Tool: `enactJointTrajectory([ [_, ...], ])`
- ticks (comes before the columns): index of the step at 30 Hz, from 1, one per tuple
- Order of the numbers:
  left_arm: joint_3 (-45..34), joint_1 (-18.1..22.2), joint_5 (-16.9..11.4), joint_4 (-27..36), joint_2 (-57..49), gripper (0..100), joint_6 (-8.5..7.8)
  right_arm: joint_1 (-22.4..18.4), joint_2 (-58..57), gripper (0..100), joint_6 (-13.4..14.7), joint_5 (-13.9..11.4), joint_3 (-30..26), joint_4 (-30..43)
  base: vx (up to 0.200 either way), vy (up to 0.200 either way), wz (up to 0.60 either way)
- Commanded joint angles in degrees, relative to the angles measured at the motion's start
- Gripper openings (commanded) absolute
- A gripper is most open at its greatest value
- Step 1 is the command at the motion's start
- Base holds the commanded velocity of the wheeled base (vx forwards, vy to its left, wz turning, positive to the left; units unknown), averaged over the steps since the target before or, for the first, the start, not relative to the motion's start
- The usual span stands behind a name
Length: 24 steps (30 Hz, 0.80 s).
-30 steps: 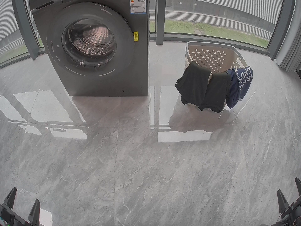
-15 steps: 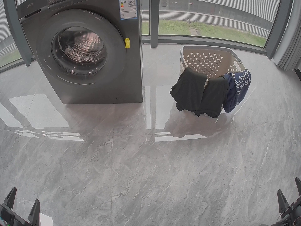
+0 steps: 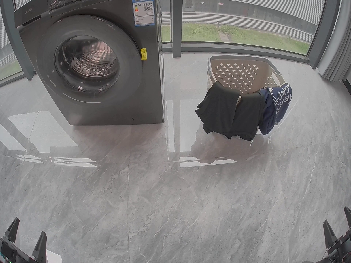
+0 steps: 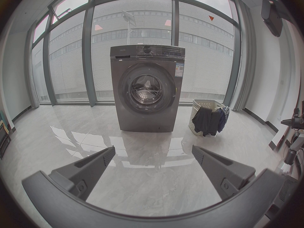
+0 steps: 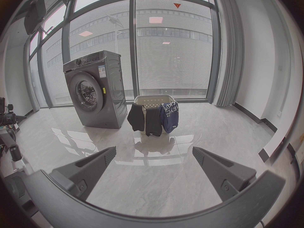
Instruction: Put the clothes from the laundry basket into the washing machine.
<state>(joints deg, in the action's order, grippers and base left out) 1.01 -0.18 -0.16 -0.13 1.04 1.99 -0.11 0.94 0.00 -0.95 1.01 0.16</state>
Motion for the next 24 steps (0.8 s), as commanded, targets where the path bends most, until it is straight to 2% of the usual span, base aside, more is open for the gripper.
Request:
enactJointTrajectory([
  [1, -0.9, 0.0, 0.0, 0.0, -0.4, 100, 0.12, 0.0, -0.8, 100, 0.0, 0.0, -0.9, 0.0, 0.2, 0.0, 0.0],
  [5, -0.9, 0.0, 0.0, 0.0, -0.4, 100, 0.12, 0.0, -0.8, 100, 0.0, 0.0, -0.9, -0.1, 0.2, 0.0, 0.0],
  [14, -0.9, 0.0, 0.1, 0.0, -0.4, 100, 0.39, 0.0, -0.8, 100, 0.0, 0.0, -0.9, 0.0, 0.0, 0.0, 0.0],
  [24, -0.9, 0.0, 0.1, 0.0, -0.4, 100, 0.39, 0.0, -0.8, 100, 0.0, 0.0, -0.9, 0.0, 0.0, -0.2, 0.0],
])
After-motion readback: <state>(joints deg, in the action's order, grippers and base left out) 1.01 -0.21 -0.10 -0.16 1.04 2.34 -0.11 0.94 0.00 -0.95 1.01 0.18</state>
